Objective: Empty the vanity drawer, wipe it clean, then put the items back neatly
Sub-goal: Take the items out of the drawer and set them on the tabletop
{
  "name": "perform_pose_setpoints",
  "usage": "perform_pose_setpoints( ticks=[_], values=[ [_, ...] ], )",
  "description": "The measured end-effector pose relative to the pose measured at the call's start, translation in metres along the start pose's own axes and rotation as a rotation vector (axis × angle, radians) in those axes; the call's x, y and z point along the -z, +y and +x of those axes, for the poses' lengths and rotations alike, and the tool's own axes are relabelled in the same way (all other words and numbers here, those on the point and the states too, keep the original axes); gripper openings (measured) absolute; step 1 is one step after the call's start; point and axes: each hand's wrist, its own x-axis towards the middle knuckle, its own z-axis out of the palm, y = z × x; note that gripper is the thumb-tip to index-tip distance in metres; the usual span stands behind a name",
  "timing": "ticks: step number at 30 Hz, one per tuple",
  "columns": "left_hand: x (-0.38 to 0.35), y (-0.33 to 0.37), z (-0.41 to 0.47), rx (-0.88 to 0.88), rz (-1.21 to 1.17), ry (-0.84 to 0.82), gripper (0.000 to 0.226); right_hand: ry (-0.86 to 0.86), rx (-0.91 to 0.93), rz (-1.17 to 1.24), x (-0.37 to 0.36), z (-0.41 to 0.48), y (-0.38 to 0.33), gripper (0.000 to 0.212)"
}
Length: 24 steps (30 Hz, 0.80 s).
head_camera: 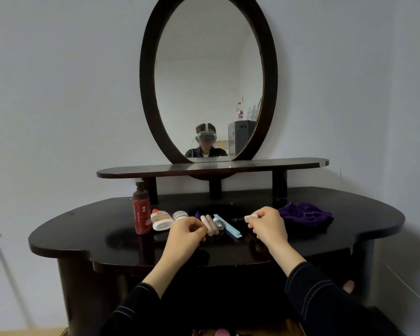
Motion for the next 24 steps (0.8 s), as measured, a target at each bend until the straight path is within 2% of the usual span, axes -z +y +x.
perform_pose_setpoints(
  ticks=[2,5,8,10,14,17,20,22,24],
  values=[
    [-0.002,0.0,-0.002,-0.051,0.109,-0.026,0.015,-0.047,0.057,-0.247,-0.003,-0.002,-0.004,0.012],
    [-0.006,-0.002,-0.006,-0.117,0.236,-0.03,0.013,-0.121,0.112,-0.422,-0.006,-0.004,-0.006,0.019],
    [-0.007,-0.001,-0.012,-0.158,0.329,-0.019,0.009,-0.166,0.093,-0.373,-0.005,-0.007,-0.008,0.018],
    [-0.007,-0.003,-0.019,-0.205,0.401,-0.008,0.008,-0.134,0.071,-0.293,0.0,-0.01,-0.009,0.016],
    [-0.009,-0.009,-0.046,-0.421,0.572,0.164,0.007,-0.06,0.125,-0.192,0.01,-0.034,-0.008,0.014],
    [-0.007,-0.017,-0.072,-0.528,0.511,0.295,0.009,0.084,0.403,-0.397,0.009,-0.075,0.007,0.01],
    [-0.001,-0.036,-0.108,-0.538,0.402,0.344,0.02,0.225,0.751,-0.292,0.003,-0.126,0.043,0.018],
    [0.003,-0.057,-0.136,-0.51,0.347,0.319,0.023,0.215,0.805,-0.197,-0.002,-0.157,0.073,0.022],
    [0.006,-0.083,-0.166,-0.367,0.272,0.228,0.023,0.065,0.788,-0.216,-0.013,-0.183,0.104,0.019]
  ],
)
